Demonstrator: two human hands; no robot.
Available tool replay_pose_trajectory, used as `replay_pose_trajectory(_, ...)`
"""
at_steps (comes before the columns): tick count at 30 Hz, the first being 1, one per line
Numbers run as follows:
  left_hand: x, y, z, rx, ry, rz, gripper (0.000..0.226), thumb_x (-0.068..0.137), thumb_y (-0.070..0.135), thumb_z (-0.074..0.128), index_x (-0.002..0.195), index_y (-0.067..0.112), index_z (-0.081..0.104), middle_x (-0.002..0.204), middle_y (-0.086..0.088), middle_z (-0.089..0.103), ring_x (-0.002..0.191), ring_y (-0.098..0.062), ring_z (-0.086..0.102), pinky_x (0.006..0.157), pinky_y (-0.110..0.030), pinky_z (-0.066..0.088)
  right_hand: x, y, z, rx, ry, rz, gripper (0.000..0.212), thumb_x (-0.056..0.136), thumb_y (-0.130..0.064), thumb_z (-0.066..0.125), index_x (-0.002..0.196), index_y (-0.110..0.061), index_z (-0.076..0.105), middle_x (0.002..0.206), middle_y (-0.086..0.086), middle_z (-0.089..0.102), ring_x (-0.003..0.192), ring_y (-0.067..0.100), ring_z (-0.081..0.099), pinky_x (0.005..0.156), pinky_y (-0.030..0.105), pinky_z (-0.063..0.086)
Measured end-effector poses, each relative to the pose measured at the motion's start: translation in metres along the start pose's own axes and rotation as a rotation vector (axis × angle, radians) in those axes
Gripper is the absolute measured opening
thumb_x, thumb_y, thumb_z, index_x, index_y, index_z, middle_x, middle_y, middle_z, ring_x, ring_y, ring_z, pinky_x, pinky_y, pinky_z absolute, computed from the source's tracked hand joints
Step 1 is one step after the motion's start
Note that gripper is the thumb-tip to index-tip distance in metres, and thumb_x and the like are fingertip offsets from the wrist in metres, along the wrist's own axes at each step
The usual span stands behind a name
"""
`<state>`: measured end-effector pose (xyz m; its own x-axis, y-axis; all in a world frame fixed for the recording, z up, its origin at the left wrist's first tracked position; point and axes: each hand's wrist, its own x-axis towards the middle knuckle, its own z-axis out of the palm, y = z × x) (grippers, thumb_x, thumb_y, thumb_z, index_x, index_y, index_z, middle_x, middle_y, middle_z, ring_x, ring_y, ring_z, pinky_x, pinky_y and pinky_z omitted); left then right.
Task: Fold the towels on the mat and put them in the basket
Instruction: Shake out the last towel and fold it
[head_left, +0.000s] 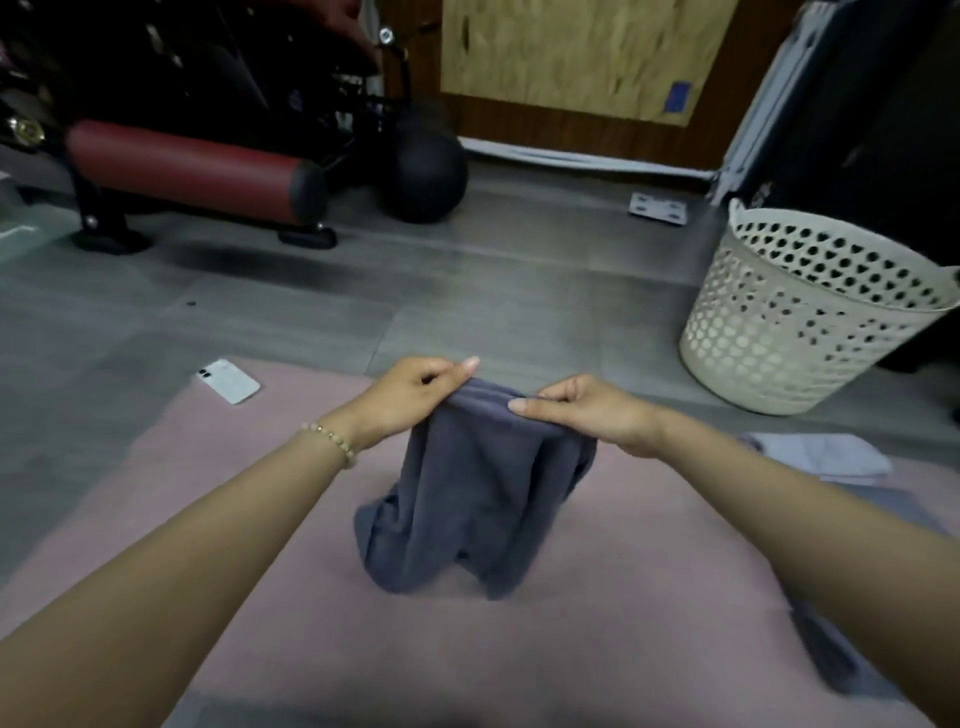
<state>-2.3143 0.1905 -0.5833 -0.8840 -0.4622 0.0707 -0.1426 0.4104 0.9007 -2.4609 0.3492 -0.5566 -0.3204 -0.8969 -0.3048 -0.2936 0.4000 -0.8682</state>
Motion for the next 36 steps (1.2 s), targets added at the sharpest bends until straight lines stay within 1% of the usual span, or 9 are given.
replay_pose_trajectory(4, 0.010, 0.061, 0.017, -0.122, 0.015, 0.021, 0.041, 0.096, 0.038, 0.049, 0.062, 0.015, 0.044, 0.061, 0.010, 0.046, 0.059, -0.001, 0.042, 0.057, -0.015, 0.035, -0.059, -0.002, -0.049, -0.038, 0.074, 0.019, 0.029, 0.081, -0.042, 0.068, 0.080, -0.012, 0.064, 0.074, 0.001, 0.062, 0.068, 0.009, 0.055, 0.065, 0.021, 0.043)
replay_pose_trajectory(10, 0.020, 0.115, 0.005, -0.268, 0.182, 0.004, 0.037, 0.094, 0.042, 0.051, 0.079, 0.011, 0.063, 0.083, -0.007, 0.064, 0.078, -0.012, 0.057, 0.072, -0.023, 0.047, -0.130, 0.014, -0.103, 0.024, 0.250, -0.012, 0.025, 0.087, -0.034, 0.062, 0.076, -0.014, 0.072, 0.073, -0.001, 0.071, 0.066, 0.006, 0.063, 0.066, 0.018, 0.048)
replay_pose_trajectory(16, 0.036, 0.110, -0.003, -0.161, 0.258, -0.097, 0.038, 0.093, 0.044, 0.052, 0.064, 0.019, 0.054, 0.071, 0.000, 0.058, 0.067, -0.009, 0.052, 0.059, -0.015, 0.046, -0.166, 0.043, -0.141, 0.111, 0.308, 0.074, 0.030, 0.083, -0.039, 0.065, 0.063, -0.018, 0.071, 0.068, 0.000, 0.070, 0.060, 0.008, 0.064, 0.056, 0.016, 0.048)
replay_pose_trajectory(20, 0.063, 0.104, -0.001, -0.092, 0.341, -0.138, 0.040, 0.092, 0.047, 0.052, 0.070, 0.014, 0.053, 0.076, -0.001, 0.055, 0.069, -0.011, 0.049, 0.059, -0.016, 0.042, -0.147, 0.040, -0.161, 0.151, 0.458, 0.040, 0.043, 0.066, -0.055, 0.069, 0.079, -0.015, 0.076, 0.080, 0.004, 0.074, 0.073, 0.016, 0.069, 0.061, 0.017, 0.052)
replay_pose_trajectory(25, 0.101, 0.116, -0.019, 0.004, 0.527, -0.063, 0.048, 0.092, 0.047, 0.052, 0.056, 0.020, 0.034, 0.060, 0.002, 0.031, 0.045, -0.002, 0.030, 0.040, -0.016, 0.025, -0.107, 0.005, -0.193, 0.122, 0.666, -0.096, 0.035, 0.081, -0.049, 0.065, 0.077, -0.016, 0.076, 0.071, -0.003, 0.072, 0.067, 0.008, 0.064, 0.058, 0.011, 0.050)
replay_pose_trajectory(27, 0.109, 0.115, -0.028, 0.065, 0.571, -0.028, 0.051, 0.092, 0.046, 0.052, 0.055, 0.020, 0.029, 0.057, 0.002, 0.027, 0.039, -0.004, 0.028, 0.039, -0.016, 0.022, -0.095, -0.005, -0.197, 0.133, 0.664, -0.111, 0.036, 0.083, -0.049, 0.064, 0.061, -0.023, 0.074, 0.062, -0.007, 0.070, 0.059, 0.003, 0.063, 0.053, 0.010, 0.047)
replay_pose_trajectory(30, 0.110, 0.093, -0.028, 0.062, 0.558, -0.056, 0.053, 0.090, 0.045, 0.056, 0.053, 0.020, 0.027, 0.051, 0.005, 0.025, 0.041, -0.005, 0.026, 0.040, -0.016, 0.021, -0.074, 0.007, -0.189, 0.145, 0.642, -0.090, 0.037, 0.085, -0.049, 0.062, 0.067, -0.019, 0.074, 0.066, -0.003, 0.070, 0.058, 0.003, 0.063, 0.053, 0.010, 0.047)
replay_pose_trajectory(33, 0.100, 0.039, -0.003, 0.100, 0.457, -0.115, 0.051, 0.090, 0.040, 0.059, 0.054, 0.020, 0.029, 0.057, 0.000, 0.024, 0.044, -0.006, 0.023, 0.042, -0.019, 0.021, -0.054, 0.055, -0.159, 0.044, 0.527, 0.043, 0.046, 0.086, -0.049, 0.059, 0.052, -0.019, 0.067, 0.054, -0.004, 0.061, 0.052, 0.006, 0.055, 0.050, 0.013, 0.043)
replay_pose_trajectory(36, 0.078, -0.037, 0.031, 0.056, 0.305, -0.319, 0.040, 0.089, 0.034, 0.062, 0.059, 0.013, 0.045, 0.060, -0.007, 0.037, 0.050, -0.002, 0.036, 0.048, -0.017, 0.035, -0.032, 0.121, -0.113, -0.001, 0.418, 0.194, 0.048, 0.088, -0.043, 0.060, 0.061, -0.004, 0.062, 0.057, 0.001, 0.055, 0.054, 0.004, 0.048, 0.051, 0.013, 0.041)
